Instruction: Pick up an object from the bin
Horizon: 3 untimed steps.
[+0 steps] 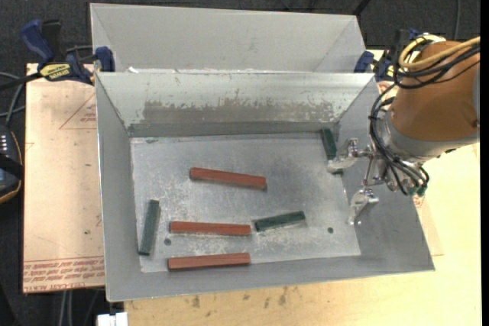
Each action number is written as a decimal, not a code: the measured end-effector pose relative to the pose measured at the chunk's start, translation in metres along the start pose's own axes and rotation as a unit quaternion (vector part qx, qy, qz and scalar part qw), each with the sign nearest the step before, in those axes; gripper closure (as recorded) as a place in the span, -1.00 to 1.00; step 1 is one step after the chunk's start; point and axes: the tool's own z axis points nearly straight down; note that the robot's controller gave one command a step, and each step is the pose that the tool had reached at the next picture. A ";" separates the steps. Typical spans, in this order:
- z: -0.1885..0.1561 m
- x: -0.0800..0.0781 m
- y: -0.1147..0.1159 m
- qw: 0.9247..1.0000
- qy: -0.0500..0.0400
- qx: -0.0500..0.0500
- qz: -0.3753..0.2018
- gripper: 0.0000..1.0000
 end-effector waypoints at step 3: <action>0.117 0.007 0.093 0.996 -0.003 -0.001 -0.089 -1.00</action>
Offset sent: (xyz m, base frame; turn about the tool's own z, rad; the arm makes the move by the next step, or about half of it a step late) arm 0.0029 0.0822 -0.0529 -0.1516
